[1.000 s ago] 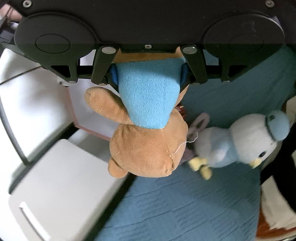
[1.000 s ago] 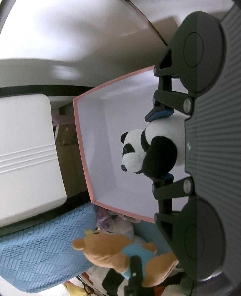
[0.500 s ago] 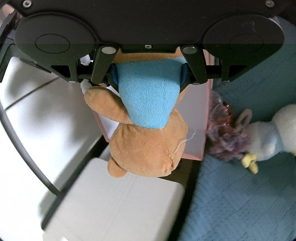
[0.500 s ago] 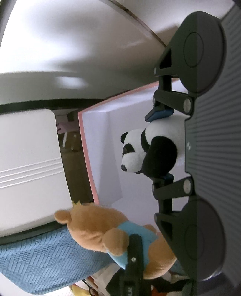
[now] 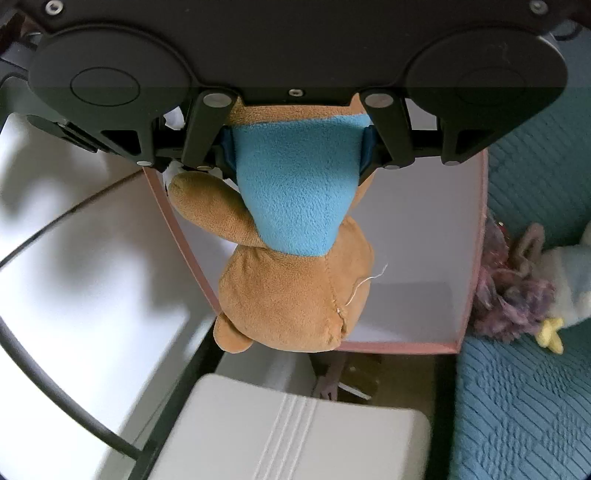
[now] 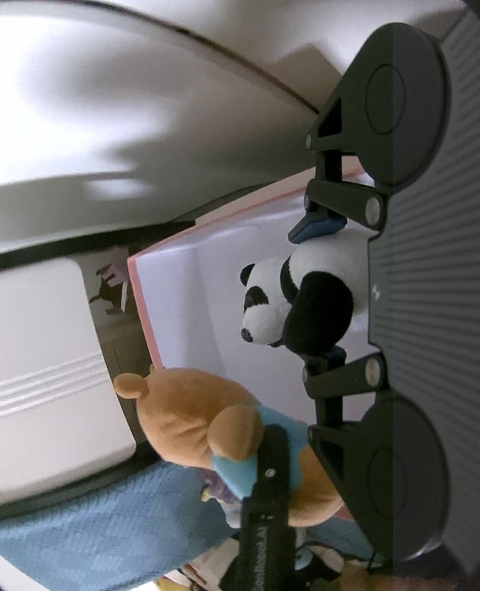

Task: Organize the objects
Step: 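Lower the bear into the pink box and open the left tool while the right tool releases the panda, then withdraw both open tools up and away from the pink box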

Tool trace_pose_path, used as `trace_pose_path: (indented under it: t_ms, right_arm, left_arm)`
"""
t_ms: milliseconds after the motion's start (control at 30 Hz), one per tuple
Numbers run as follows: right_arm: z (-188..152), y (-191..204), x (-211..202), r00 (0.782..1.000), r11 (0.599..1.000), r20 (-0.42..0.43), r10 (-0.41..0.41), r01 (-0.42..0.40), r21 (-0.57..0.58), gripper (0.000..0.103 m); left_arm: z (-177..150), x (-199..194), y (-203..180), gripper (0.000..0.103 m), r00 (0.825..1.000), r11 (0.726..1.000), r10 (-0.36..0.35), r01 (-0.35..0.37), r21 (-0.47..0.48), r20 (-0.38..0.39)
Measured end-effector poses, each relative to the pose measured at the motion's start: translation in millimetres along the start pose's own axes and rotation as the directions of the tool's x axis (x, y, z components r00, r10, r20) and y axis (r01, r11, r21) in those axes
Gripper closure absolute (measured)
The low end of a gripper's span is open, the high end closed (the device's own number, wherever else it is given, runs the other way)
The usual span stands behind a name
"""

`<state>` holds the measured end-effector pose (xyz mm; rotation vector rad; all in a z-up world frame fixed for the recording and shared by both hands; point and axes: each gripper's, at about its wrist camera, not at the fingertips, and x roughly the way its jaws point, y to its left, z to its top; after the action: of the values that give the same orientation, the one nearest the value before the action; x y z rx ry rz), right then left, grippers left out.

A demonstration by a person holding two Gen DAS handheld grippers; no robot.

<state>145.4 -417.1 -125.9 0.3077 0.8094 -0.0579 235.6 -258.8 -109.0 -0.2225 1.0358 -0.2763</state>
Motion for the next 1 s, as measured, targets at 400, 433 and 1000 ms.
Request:
trace_pose_path:
  t_ms: [400, 433, 1000]
  right_arm:
    - [-4.1, -6.5, 0.7, 1.000, 1.000, 0.007, 0.013, -0.013, 0.005, 0.041]
    - [-3.7, -5.1, -2.2, 1.000, 1.000, 0.014, 0.005, -0.005, 0.001, 0.034]
    - [17.6, 14.2, -63.3, 0.994, 0.997, 0.104, 0.016, -0.023, 0.072, 0.022]
  left_arm:
    - [0.4, 8.2, 3.4, 0.034, 1.000, 0.999, 0.020, -0.021, -0.048, -0.018]
    - [2.3, 7.3, 3.5, 0.028, 0.999, 0.999, 0.029, -0.030, -0.044, -0.016]
    - [0.1, -72.5, 7.0, 0.019, 0.993, 0.999, 0.008, -0.013, 0.042, 0.114]
